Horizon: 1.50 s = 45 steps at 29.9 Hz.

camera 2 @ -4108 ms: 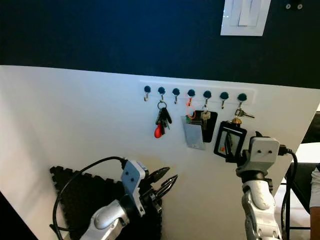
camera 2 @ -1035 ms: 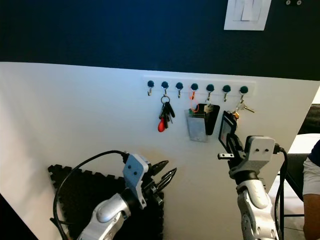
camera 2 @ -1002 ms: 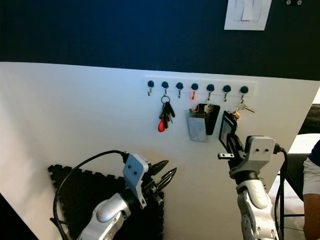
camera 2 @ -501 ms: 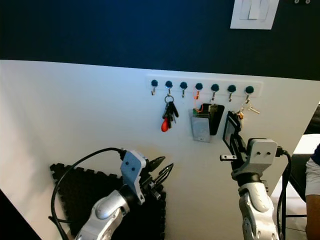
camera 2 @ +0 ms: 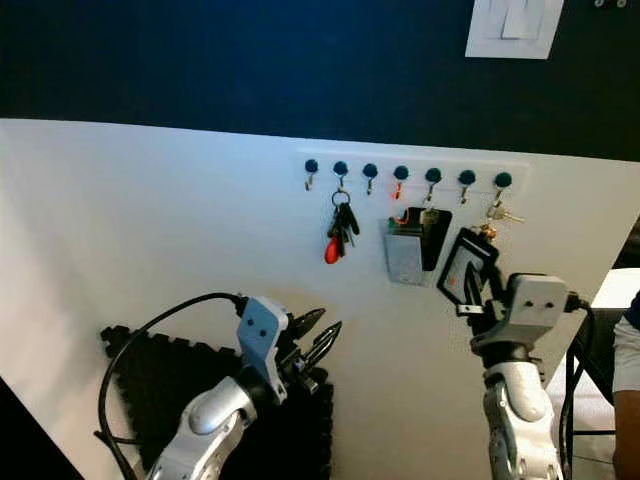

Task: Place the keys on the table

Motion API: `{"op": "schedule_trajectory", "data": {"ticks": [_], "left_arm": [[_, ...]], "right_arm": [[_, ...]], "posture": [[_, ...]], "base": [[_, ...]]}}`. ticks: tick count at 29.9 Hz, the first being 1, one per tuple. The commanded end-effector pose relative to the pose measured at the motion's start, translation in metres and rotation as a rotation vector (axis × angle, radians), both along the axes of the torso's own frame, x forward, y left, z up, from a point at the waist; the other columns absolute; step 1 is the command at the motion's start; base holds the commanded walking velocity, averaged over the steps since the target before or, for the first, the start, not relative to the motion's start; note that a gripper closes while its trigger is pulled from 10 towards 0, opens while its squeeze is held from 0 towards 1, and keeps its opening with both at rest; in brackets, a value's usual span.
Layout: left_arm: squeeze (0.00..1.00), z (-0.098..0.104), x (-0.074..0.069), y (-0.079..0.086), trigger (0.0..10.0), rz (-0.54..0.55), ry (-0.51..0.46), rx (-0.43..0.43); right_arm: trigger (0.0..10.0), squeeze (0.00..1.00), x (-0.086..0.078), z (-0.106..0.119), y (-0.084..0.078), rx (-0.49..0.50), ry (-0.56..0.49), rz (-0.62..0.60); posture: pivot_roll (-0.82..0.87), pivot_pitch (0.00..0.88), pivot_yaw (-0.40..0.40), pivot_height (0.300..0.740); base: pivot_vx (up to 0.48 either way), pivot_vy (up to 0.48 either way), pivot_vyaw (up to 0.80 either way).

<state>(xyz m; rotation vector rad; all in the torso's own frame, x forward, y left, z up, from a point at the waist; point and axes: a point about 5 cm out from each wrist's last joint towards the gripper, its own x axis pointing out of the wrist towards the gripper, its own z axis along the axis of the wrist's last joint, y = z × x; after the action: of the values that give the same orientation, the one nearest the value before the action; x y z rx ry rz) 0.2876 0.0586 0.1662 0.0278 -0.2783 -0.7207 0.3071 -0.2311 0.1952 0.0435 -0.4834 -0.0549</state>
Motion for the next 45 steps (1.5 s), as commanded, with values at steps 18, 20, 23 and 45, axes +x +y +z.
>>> {"op": "schedule_trajectory", "data": {"ticks": [18, 20, 23, 45], "left_arm": [[0.00, -0.003, -0.002, -0.003, 10.0, -0.014, 0.030, -0.024], [0.00, -0.003, -0.002, -0.003, 10.0, -0.012, 0.033, -0.021], [0.00, -0.004, -0.002, -0.003, 10.0, -0.006, 0.038, -0.019], [0.00, -0.009, -0.001, -0.001, 10.0, 0.020, 0.067, -0.004]], "right_arm": [[10.0, 0.00, -0.007, -0.010, -0.009, 0.027, 0.015, -0.080], [10.0, 0.00, -0.007, -0.010, -0.009, 0.029, 0.016, -0.076], [10.0, 0.00, -0.008, -0.010, -0.008, 0.030, 0.012, -0.065], [10.0, 0.00, -0.020, -0.020, -0.018, 0.037, 0.023, -0.135]], "posture": [[0.03, 0.047, 0.029, 0.740], [0.04, 0.047, 0.029, 0.740], [0.04, 0.049, 0.029, 0.740], [0.04, 0.054, 0.022, 0.740]], "base": [[0.000, 0.000, 0.00], [0.000, 0.000, 0.00], [0.000, 0.000, 0.00], [0.000, 0.000, 0.00]]}}
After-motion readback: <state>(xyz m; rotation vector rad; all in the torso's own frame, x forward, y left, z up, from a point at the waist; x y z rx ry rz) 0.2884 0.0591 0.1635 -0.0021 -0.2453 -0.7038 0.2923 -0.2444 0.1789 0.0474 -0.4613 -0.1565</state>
